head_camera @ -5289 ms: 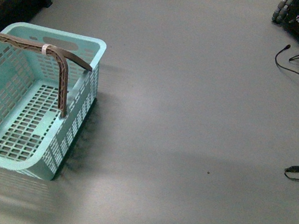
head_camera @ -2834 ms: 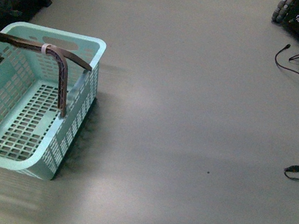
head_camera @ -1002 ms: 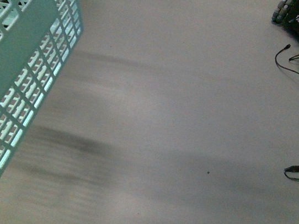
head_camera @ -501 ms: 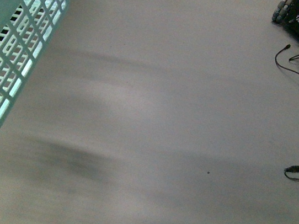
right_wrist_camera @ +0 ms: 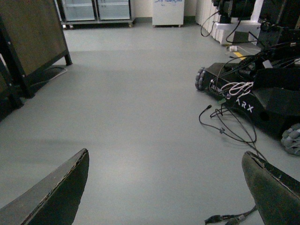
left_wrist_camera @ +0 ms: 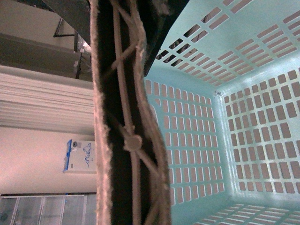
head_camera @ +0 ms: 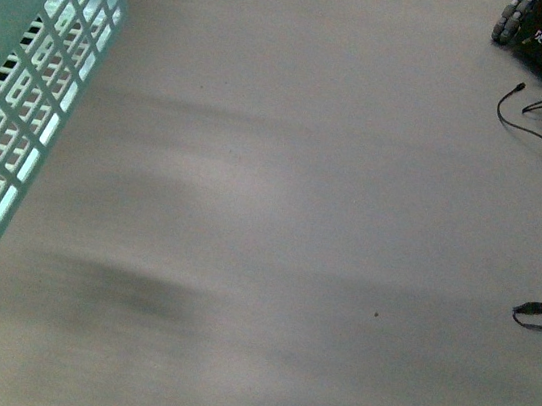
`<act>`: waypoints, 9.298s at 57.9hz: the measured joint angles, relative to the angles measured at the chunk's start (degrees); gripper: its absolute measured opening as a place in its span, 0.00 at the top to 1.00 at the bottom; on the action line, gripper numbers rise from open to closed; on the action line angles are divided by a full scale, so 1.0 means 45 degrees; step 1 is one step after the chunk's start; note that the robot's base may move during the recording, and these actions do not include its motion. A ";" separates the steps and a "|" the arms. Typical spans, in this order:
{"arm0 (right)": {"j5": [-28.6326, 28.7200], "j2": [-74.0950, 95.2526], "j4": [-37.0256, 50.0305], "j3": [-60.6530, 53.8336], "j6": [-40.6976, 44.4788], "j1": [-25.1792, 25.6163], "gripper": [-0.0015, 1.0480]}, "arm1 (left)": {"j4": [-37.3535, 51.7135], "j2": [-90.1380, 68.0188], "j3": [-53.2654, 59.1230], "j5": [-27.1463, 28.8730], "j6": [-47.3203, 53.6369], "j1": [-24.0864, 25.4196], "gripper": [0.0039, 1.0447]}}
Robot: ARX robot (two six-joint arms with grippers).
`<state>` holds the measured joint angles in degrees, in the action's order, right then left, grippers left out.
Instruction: Pick lemon and mango into basket
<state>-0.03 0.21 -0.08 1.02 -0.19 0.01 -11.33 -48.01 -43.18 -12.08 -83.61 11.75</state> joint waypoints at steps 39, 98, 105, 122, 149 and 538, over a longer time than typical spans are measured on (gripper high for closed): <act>0.0005 0.0000 0.0000 0.0000 0.0000 0.0000 0.08 | 0.0000 0.0000 -0.0010 0.0010 0.0000 0.0000 0.94; -0.0005 0.0000 0.0000 0.0000 0.0000 0.0000 0.08 | 0.0000 0.0000 -0.0024 0.0010 0.0000 0.0000 0.94; 0.0010 0.0000 0.0000 0.0000 0.0010 0.0000 0.08 | 0.0000 0.0000 -0.0024 0.0005 0.0000 0.0000 0.94; -0.0005 0.0000 0.0000 0.0000 0.0005 0.0000 0.08 | 0.0000 0.0005 -0.0049 0.0005 0.0000 0.0000 0.94; -0.0029 0.0015 0.0000 0.0000 0.0005 0.0000 0.08 | -0.0005 0.0015 -0.0063 -0.0121 -0.0073 -0.0019 0.94; -0.0860 2.5417 0.5377 0.8136 -0.6926 0.6271 0.08 | -0.1083 -0.8621 -0.5780 -0.0083 0.6144 -1.0598 0.94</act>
<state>-3.90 114.59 24.12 37.63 -31.35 28.23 -16.21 -86.80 -69.19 -12.45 -55.96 -35.94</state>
